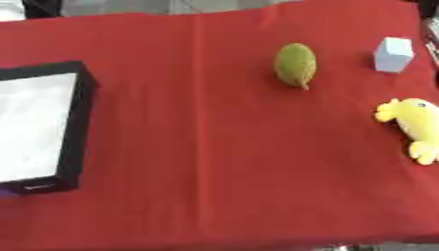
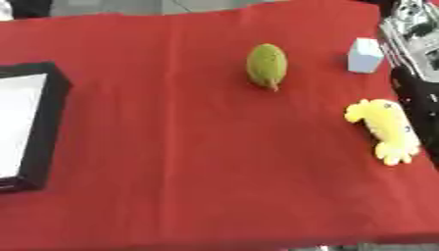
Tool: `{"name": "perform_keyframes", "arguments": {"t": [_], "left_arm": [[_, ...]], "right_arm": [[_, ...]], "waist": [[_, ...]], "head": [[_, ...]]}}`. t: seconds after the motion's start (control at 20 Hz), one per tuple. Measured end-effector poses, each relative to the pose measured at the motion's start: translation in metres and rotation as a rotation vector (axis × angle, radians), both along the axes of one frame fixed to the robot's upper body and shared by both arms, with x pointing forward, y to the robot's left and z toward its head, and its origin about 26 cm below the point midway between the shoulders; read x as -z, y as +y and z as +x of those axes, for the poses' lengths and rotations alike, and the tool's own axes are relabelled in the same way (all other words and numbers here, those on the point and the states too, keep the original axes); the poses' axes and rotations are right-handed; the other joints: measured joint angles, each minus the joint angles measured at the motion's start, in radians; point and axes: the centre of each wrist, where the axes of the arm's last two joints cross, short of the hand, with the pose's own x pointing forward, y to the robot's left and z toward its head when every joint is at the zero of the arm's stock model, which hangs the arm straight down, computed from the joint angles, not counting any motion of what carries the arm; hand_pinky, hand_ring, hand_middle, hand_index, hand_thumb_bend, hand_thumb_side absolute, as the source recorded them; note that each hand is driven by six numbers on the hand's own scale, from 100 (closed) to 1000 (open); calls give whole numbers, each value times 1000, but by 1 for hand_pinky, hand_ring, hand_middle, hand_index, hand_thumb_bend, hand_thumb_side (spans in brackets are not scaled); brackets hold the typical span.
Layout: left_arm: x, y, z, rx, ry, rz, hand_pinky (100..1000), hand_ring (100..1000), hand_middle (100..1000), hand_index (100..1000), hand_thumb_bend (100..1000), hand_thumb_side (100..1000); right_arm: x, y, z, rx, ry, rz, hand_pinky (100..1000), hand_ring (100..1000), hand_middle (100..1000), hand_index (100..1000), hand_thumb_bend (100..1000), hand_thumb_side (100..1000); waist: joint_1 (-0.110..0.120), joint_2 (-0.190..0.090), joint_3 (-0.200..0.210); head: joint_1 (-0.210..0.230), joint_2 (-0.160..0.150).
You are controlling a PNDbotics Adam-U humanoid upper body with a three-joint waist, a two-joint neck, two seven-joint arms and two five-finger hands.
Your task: Pick up the objects with one hand, pass them to the other hand, and then place them into the box on the other side of the table.
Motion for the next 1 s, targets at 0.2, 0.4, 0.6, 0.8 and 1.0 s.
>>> {"name": "perform_keyframes", "arguments": {"t": [0.2,0.4,0.6,0.8,1.0], "left_arm": [[0,0,0,-1,1,-1,897,743,729,805,864,534],[0,0,-1,-3,-1,-1,896,742,727,803,865,533],[1,0,-2,-6,-2,-3,896,742,727,802,866,531],[1,0,-3,-9,0,-4,896,742,727,801,866,529],[3,1,-4,-14,8,-4,896,742,726,800,866,528]], "right_arm": [[3,-1,0,-3,8,0,843,900,883,892,779,191],[2,-2,0,-3,8,0,848,906,890,898,808,212],[-6,-10,-3,-6,28,-57,861,919,894,903,870,263],[-25,-23,-4,-54,113,-225,880,927,894,880,817,329],[-41,-40,-1,-92,234,-425,898,935,906,893,699,408]], "waist": [[0,0,0],[0,0,0],[0,0,0],[-8,0,-1],[-13,0,-5]], "head": [[3,0],[4,0],[-3,-3],[-21,-19],[-23,-20]]}}
